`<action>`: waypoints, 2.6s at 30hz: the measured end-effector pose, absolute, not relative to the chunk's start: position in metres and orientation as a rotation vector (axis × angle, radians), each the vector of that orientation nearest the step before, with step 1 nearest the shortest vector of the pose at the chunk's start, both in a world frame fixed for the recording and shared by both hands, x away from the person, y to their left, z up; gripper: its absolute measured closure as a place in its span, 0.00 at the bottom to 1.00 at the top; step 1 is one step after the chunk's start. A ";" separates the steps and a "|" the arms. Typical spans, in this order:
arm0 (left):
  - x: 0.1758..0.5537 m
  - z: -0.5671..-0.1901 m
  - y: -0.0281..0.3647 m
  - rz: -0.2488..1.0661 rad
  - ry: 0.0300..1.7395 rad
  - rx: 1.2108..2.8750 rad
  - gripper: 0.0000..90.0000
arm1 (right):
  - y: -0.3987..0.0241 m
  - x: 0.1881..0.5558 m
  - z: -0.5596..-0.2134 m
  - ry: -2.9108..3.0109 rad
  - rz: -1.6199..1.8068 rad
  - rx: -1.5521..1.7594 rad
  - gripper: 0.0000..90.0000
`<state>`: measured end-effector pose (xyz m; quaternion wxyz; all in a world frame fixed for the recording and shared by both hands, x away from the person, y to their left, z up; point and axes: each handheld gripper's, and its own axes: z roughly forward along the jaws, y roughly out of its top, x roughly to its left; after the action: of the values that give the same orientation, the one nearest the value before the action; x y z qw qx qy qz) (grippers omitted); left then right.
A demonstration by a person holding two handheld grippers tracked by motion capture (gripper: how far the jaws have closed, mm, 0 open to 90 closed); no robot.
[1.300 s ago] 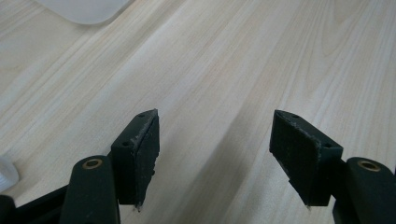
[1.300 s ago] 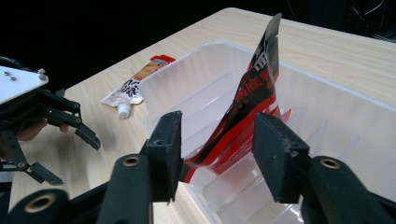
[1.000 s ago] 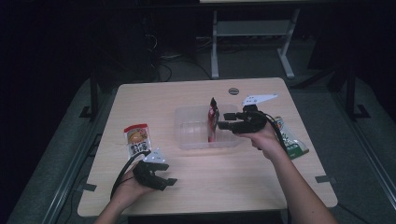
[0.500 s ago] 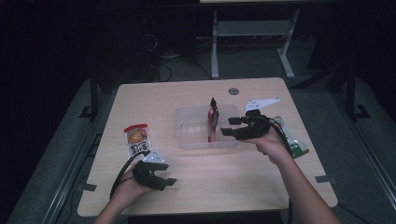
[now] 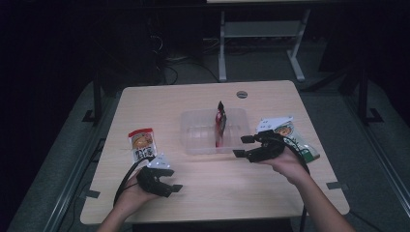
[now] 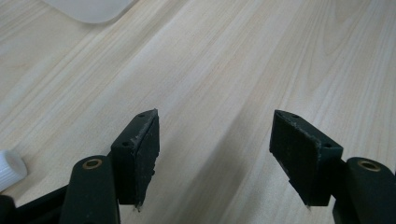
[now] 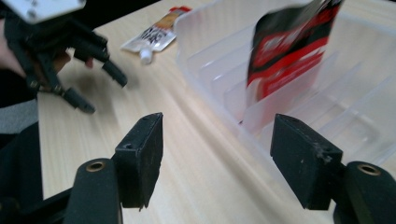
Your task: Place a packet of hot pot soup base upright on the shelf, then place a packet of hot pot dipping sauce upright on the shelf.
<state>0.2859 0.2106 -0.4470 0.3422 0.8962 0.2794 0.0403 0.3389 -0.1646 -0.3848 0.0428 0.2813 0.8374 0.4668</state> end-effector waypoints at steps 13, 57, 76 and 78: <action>0.286 -0.447 0.212 0.103 0.735 2.336 0.37 | -0.173 0.313 -0.411 2.561 1.444 0.863 0.35; 0.364 -0.411 0.286 0.375 1.062 2.247 1.00 | -0.170 0.288 -0.447 2.643 1.281 0.890 0.23; 0.398 -0.444 0.303 0.412 1.195 2.322 1.00 | -0.172 0.290 -0.448 2.644 1.273 0.911 0.23; 0.401 -0.445 0.302 0.394 1.200 2.338 1.00 | -0.172 0.290 -0.448 2.643 1.273 0.912 0.23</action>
<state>0.4011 0.3022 -0.4452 0.2395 0.8542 0.4385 0.1439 0.2904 -0.1717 -0.4483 0.0345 0.2967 0.8598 0.4141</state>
